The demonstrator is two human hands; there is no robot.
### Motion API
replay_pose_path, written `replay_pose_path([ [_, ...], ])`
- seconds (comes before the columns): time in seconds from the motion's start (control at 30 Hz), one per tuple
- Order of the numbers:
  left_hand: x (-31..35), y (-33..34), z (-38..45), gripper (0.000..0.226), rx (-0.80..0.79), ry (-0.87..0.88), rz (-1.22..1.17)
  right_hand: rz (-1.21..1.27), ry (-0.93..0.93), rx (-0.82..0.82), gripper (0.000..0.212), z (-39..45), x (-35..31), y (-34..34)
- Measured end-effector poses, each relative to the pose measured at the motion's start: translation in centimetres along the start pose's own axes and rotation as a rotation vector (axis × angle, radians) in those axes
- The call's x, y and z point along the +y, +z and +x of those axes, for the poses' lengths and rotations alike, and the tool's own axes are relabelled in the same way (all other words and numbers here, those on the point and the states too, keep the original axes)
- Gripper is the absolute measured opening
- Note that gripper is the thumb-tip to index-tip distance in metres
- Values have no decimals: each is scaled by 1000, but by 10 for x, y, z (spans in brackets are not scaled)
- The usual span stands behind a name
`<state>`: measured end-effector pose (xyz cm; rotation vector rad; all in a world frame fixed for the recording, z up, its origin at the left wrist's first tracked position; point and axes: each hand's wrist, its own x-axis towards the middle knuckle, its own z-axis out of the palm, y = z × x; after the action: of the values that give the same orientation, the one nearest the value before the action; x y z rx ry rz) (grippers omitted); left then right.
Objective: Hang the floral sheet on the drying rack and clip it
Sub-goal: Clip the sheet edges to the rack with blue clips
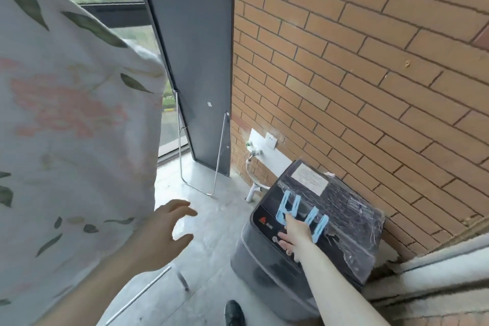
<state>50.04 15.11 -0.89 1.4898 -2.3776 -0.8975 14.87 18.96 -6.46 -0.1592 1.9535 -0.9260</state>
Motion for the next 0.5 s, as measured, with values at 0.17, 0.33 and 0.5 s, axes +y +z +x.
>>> replay_pose_path([
  [0.17, 9, 17, 34, 40, 59, -167, -13, 42, 135, -2, 47, 93, -14, -4],
  [0.33, 21, 32, 65, 40, 92, -291, -93, 89, 210, 11, 39, 150, -24, 3],
  [0.5, 27, 31, 64, 38, 178, -378, -180, 51, 68, -240, 22, 118, -50, 49],
])
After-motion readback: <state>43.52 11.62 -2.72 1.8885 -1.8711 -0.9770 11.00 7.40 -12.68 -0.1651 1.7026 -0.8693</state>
